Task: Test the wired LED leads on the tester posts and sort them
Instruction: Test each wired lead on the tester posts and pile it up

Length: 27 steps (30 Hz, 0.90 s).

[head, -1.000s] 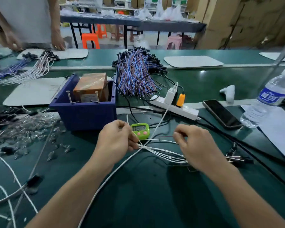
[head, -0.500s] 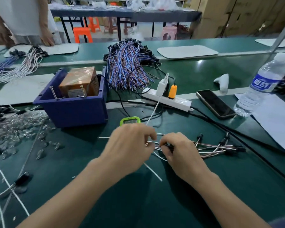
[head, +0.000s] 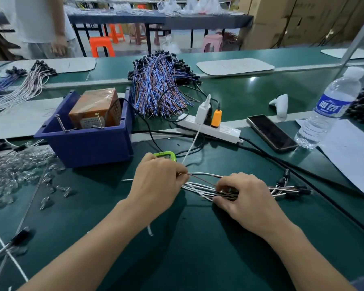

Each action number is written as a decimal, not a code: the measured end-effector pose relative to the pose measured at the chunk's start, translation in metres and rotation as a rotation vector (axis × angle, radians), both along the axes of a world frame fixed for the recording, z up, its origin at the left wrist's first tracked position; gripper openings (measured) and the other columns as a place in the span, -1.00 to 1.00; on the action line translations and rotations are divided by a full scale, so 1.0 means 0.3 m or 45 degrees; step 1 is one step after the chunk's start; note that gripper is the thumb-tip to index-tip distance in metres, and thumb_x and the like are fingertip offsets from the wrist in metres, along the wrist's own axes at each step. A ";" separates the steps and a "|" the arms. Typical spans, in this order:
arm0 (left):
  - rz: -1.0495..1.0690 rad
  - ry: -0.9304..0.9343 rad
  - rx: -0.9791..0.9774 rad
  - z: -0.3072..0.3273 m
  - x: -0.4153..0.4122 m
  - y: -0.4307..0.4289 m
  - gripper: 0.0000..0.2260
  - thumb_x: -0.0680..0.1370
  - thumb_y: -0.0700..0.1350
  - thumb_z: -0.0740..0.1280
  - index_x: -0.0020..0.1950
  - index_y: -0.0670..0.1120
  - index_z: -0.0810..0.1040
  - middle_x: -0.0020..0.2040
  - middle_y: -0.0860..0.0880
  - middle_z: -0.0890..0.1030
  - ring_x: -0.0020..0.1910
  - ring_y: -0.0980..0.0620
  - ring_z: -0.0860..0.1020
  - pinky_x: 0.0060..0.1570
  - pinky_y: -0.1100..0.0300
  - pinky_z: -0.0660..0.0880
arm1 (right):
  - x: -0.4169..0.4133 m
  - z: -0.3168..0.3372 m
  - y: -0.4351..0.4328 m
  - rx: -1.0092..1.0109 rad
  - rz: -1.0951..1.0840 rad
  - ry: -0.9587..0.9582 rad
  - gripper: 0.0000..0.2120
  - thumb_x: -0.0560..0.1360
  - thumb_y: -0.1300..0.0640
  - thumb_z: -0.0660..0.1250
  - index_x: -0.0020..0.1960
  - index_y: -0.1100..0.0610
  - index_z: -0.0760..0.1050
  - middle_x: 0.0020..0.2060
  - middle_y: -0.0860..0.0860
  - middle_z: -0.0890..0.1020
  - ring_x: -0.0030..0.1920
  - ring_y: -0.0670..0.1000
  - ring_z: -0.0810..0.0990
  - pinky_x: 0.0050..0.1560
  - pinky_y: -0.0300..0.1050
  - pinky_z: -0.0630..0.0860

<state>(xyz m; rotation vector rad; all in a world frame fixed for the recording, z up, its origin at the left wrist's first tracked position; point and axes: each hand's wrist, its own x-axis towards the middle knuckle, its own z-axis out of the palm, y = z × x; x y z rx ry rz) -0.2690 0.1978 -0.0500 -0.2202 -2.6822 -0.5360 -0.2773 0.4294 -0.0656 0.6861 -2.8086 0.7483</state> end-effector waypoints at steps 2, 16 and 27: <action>-0.003 -0.049 0.117 0.000 0.000 -0.022 -0.93 0.55 0.03 0.47 -0.07 0.14 0.77 -0.26 0.13 0.71 -0.27 0.10 0.40 -0.10 0.17 0.26 | 0.005 -0.009 -0.005 0.004 -0.015 0.039 -0.85 0.41 0.00 0.58 -0.11 -0.04 0.63 -0.26 -0.17 0.60 -0.17 -0.10 0.48 0.00 -0.09 0.44; -0.244 0.113 -0.264 -0.036 0.011 -0.110 -0.97 0.53 -0.04 0.51 -0.08 0.06 0.77 -0.18 0.13 0.72 -0.21 0.01 0.55 -0.13 0.10 0.39 | 0.024 -0.017 0.025 -0.029 -0.003 0.007 -0.61 0.37 -0.14 0.53 0.16 -0.07 0.61 -0.03 -0.22 0.60 0.07 -0.18 0.41 0.32 -0.30 0.23; -0.262 0.151 -0.021 -0.084 0.008 -0.139 -0.86 0.46 -0.12 0.59 0.01 0.03 0.78 -0.15 0.10 0.75 -0.20 0.08 0.57 -0.08 0.06 0.43 | -0.009 -0.050 0.076 -0.189 -0.157 0.349 -0.86 0.50 0.26 0.47 -0.05 0.04 0.70 -0.26 -0.16 0.66 -0.16 -0.05 0.48 0.12 -0.23 0.27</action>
